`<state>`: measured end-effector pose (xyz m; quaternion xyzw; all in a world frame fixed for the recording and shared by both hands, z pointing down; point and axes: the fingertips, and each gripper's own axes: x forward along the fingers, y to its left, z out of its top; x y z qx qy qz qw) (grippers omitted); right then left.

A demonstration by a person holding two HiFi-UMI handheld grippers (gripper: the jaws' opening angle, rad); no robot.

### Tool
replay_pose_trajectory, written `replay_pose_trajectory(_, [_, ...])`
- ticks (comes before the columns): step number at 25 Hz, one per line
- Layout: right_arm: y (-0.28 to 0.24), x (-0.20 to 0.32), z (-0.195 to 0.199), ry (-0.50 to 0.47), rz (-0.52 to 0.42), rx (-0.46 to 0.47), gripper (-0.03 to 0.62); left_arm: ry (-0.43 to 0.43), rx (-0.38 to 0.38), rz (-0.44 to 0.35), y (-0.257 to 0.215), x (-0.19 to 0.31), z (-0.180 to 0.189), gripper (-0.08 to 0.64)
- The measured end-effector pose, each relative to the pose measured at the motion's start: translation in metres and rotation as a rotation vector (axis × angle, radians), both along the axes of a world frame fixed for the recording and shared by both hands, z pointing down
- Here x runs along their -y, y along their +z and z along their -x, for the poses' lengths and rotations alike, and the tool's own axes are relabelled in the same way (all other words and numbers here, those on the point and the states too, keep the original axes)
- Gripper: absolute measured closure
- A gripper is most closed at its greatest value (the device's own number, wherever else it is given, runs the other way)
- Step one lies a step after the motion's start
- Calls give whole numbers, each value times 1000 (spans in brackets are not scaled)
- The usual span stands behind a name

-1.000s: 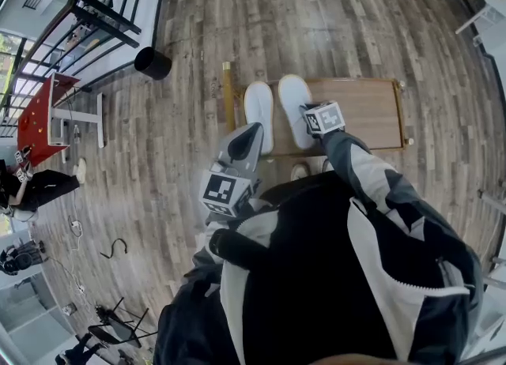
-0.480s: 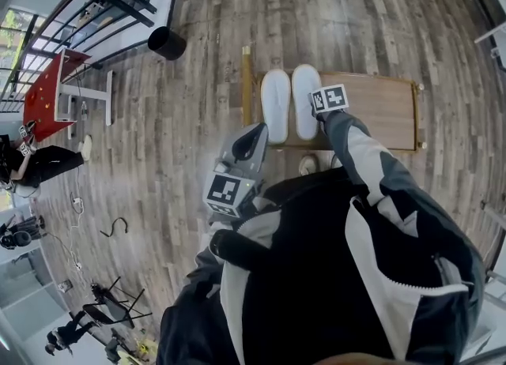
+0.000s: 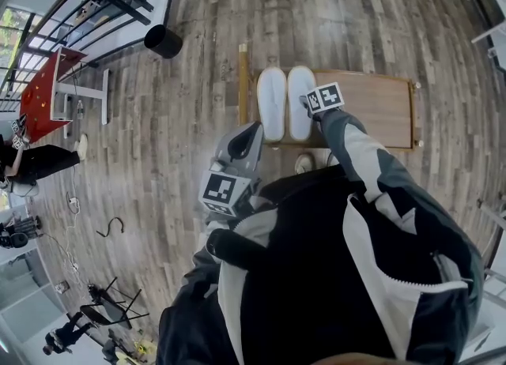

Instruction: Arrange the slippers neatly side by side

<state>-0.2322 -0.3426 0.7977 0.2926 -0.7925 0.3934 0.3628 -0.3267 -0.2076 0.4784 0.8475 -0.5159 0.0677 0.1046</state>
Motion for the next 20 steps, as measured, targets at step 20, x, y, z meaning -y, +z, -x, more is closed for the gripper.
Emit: replay_pose_trajectory(20, [-320, -48, -69, -115, -766, 345, 588, 206, -89, -110, -37, 74, -57, 541])
